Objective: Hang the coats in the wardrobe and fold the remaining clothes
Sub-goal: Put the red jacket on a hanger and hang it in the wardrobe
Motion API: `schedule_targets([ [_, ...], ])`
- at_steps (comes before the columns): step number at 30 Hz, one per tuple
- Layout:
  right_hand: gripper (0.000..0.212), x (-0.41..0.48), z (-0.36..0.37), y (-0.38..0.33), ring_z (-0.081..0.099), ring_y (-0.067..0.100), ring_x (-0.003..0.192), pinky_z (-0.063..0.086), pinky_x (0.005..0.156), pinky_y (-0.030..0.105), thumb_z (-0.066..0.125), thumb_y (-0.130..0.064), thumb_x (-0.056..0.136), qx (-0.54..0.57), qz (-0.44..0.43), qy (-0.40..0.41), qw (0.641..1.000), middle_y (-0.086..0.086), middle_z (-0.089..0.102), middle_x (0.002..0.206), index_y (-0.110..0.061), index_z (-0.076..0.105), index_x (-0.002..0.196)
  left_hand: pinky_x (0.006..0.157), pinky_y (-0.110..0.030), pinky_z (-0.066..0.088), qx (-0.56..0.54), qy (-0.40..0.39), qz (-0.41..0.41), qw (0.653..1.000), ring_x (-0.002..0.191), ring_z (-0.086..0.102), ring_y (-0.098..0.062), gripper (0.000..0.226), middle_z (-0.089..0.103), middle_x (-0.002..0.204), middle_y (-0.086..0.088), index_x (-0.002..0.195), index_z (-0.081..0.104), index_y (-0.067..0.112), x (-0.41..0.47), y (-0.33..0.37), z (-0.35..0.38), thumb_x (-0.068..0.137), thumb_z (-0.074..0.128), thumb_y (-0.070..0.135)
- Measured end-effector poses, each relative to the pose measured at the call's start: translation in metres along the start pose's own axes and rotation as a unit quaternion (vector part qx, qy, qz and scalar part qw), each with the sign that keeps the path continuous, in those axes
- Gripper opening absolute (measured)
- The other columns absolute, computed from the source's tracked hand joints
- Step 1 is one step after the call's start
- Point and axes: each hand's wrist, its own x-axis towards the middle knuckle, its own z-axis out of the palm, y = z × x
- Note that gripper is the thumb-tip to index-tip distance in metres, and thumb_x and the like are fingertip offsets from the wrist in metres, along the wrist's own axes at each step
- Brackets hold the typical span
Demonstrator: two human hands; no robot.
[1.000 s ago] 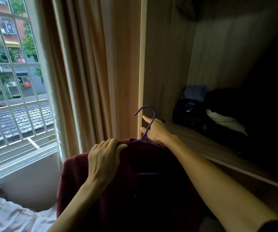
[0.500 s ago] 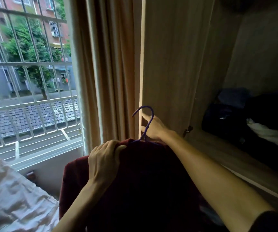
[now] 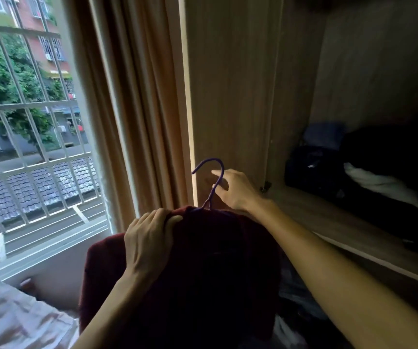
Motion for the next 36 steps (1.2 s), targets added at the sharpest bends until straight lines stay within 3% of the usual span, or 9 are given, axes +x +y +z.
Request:
schedule_targets([
  [5, 0.029, -0.042, -0.035, 0.011, 0.058, 0.012, 0.111, 0.036, 0.087, 0.015, 0.047, -0.026, 0.096, -0.017, 0.005, 0.076, 0.997, -0.002, 0.065, 0.118, -0.017, 0.067, 0.116, 0.063, -0.027, 0.034, -0.048, -0.004, -0.007, 0.999, 0.063, 0.062, -0.022, 0.035, 0.067, 0.072, -0.001, 0.078, 0.065, 0.015, 0.022, 0.010, 0.005, 0.089, 0.044, 0.040],
  [7, 0.029, -0.063, -0.054, 0.012, 0.058, 0.009, 0.109, 0.034, 0.083, 0.012, 0.046, -0.023, 0.096, -0.030, 0.016, 0.104, 0.994, -0.005, 0.067, 0.117, -0.018, 0.068, 0.113, 0.064, -0.028, 0.035, -0.076, -0.002, -0.013, 0.997, 0.066, 0.062, -0.022, 0.035, 0.067, 0.073, -0.001, 0.080, 0.065, 0.014, 0.031, 0.019, 0.009, 0.090, 0.044, 0.040],
  [10, 0.029, -0.088, -0.081, 0.015, 0.061, 0.008, 0.104, 0.042, 0.083, 0.018, 0.045, -0.021, 0.094, -0.043, 0.028, 0.128, 0.990, -0.006, 0.069, 0.112, -0.020, 0.069, 0.109, 0.064, -0.030, 0.036, -0.111, 0.007, -0.017, 0.994, 0.068, 0.063, -0.026, 0.032, 0.068, 0.074, -0.004, 0.082, 0.065, 0.012, 0.047, 0.038, 0.013, 0.092, 0.049, 0.037],
  [14, 0.041, -0.117, -0.116, 0.020, 0.060, 0.011, 0.101, 0.047, 0.087, 0.026, 0.043, -0.020, 0.080, -0.036, 0.025, 0.102, 0.994, -0.005, 0.068, 0.111, -0.023, 0.065, 0.115, 0.067, -0.036, 0.041, -0.156, 0.006, -0.031, 0.987, 0.076, 0.064, -0.032, 0.021, 0.070, 0.082, -0.008, 0.089, 0.066, 0.010, 0.067, 0.069, 0.019, 0.092, 0.057, 0.030],
  [19, 0.036, -0.136, -0.150, 0.046, 0.060, 0.016, 0.098, 0.047, 0.080, 0.032, 0.044, -0.043, 0.097, -0.120, 0.059, 0.133, 0.982, -0.001, 0.065, 0.112, -0.022, 0.054, 0.125, 0.070, -0.031, 0.042, -0.239, 0.010, -0.002, 0.971, 0.082, 0.064, -0.022, 0.021, 0.069, 0.088, 0.001, 0.094, 0.066, 0.017, 0.085, 0.108, 0.036, 0.094, 0.053, 0.033],
  [26, 0.035, -0.130, -0.195, 0.077, 0.064, 0.022, 0.090, 0.050, 0.074, 0.042, 0.046, -0.042, 0.096, -0.191, 0.072, 0.215, 0.955, 0.002, 0.069, 0.100, -0.017, 0.061, 0.116, 0.070, -0.030, 0.040, -0.298, -0.002, -0.004, 0.955, 0.086, 0.064, -0.024, 0.023, 0.070, 0.091, -0.001, 0.098, 0.065, 0.016, 0.123, 0.169, 0.073, 0.094, 0.052, 0.034],
  [36, 0.039, -0.089, -0.277, 0.114, 0.065, 0.024, 0.088, 0.048, 0.069, 0.038, 0.040, -0.047, 0.097, -0.323, 0.075, 0.267, 0.905, -0.001, 0.070, 0.098, -0.018, 0.061, 0.112, 0.072, -0.029, 0.037, -0.371, 0.016, -0.004, 0.928, 0.091, 0.063, -0.029, 0.024, 0.070, 0.094, -0.006, 0.100, 0.064, 0.013, 0.198, 0.262, 0.128, 0.095, 0.051, 0.033],
])
